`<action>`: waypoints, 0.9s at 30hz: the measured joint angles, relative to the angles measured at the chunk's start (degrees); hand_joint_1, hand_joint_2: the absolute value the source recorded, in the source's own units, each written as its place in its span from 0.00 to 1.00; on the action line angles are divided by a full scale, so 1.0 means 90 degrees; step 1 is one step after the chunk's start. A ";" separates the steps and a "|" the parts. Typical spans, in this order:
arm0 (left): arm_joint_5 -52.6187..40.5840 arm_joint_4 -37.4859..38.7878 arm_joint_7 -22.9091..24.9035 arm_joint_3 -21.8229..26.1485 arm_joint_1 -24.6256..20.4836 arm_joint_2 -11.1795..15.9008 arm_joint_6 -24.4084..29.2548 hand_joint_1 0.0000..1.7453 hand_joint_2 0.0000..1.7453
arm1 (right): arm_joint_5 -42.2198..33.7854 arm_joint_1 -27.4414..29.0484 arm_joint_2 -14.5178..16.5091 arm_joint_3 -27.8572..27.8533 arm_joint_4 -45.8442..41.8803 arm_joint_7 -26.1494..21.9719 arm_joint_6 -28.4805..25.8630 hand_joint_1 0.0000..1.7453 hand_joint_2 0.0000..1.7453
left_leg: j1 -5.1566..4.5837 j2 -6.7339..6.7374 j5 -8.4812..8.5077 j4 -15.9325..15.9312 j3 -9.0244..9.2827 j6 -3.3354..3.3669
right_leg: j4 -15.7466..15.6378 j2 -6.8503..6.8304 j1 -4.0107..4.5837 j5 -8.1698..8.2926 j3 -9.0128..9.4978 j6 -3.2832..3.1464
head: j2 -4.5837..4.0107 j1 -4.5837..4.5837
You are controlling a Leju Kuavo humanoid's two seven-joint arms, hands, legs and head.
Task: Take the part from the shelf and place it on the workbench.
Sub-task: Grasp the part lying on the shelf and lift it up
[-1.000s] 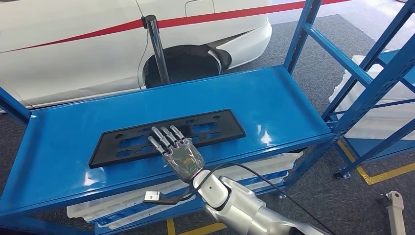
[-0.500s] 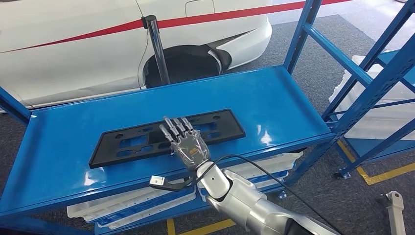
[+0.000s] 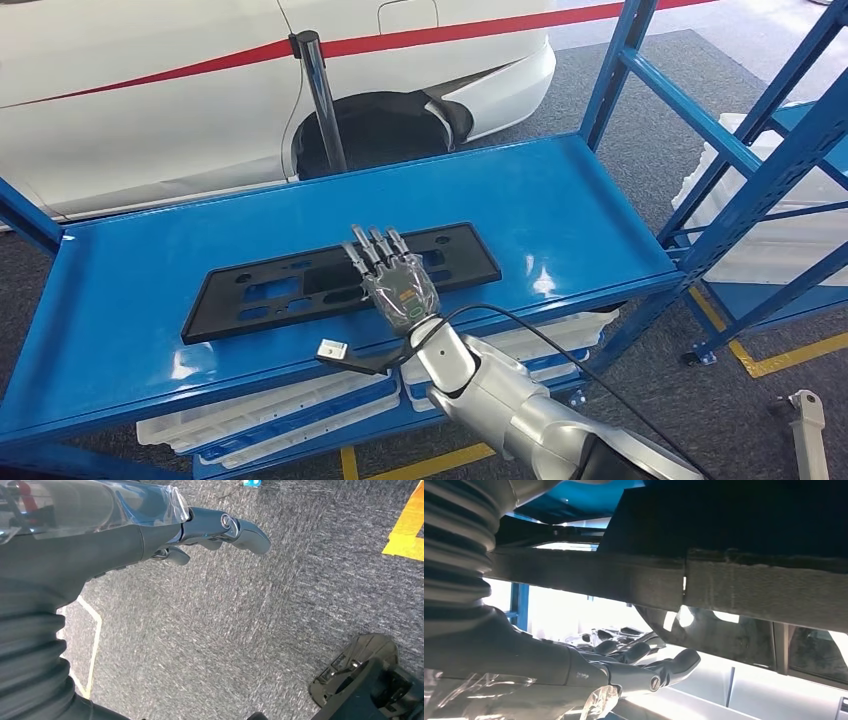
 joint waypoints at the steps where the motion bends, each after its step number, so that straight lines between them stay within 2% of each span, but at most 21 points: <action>1: 0.0000 0.0000 0.0000 0.0000 0.0001 0.0001 0.0000 0.00 1.00 | -0.0001 -0.0006 0.0003 -0.0002 0.0022 0.0007 -0.0011 0.00 1.00 | 0.0000 0.0000 0.0000 0.0000 0.0000 0.0000 | 0.0000 0.0000 0.0000 0.0000 0.0000 0.0000 | 0.0001 0.0000; 2: 0.0000 0.0000 0.0000 0.0000 0.0003 0.0001 0.0000 0.00 1.00 | -0.0006 -0.0010 0.0006 -0.0004 0.0046 0.0011 -0.0030 0.00 1.00 | 0.0000 0.0000 0.0000 0.0000 0.0000 0.0000 | 0.0000 0.0000 0.0000 0.0000 0.0000 0.0000 | 0.0001 0.0000; 3: -0.0001 0.0000 0.0000 0.0000 0.0004 0.0001 0.0000 0.00 1.00 | -0.0019 -0.0012 0.0008 -0.0007 0.0069 0.0014 -0.0056 0.07 1.00 | 0.0000 0.0000 0.0000 0.0000 0.0000 0.0000 | 0.0000 0.0000 0.0000 0.0000 0.0000 0.0000 | 0.0001 0.0000; 6: -0.0002 0.0000 0.0000 0.0000 0.0007 0.0001 0.0006 0.00 1.00 | -0.0117 -0.0011 0.0014 -0.0028 0.0143 -0.0006 -0.0135 0.82 1.00 | 0.0000 0.0000 0.0000 0.0000 0.0001 0.0000 | 0.0000 0.0000 0.0000 0.0000 0.0001 0.0000 | -0.0001 0.0000; 7: -0.0002 0.0000 0.0000 0.0000 0.0009 0.0000 0.0010 0.00 1.00 | -0.0161 -0.0009 0.0016 -0.0035 0.0176 -0.0029 -0.0149 1.00 1.00 | 0.0000 0.0000 0.0000 0.0000 0.0001 0.0000 | 0.0000 0.0000 0.0000 0.0000 0.0001 0.0000 | -0.0001 0.0000; 27: -0.0087 0.0000 -0.0002 0.0000 0.0039 0.0001 0.0019 0.00 1.00 | -0.0464 0.0070 0.0091 -0.0099 0.0490 -0.0304 -0.0358 1.00 1.00 | 0.0000 0.0000 0.0000 0.0000 -0.0009 0.0000 | 0.0000 0.0000 0.0000 0.0002 -0.0009 0.0002 | 0.0000 0.0000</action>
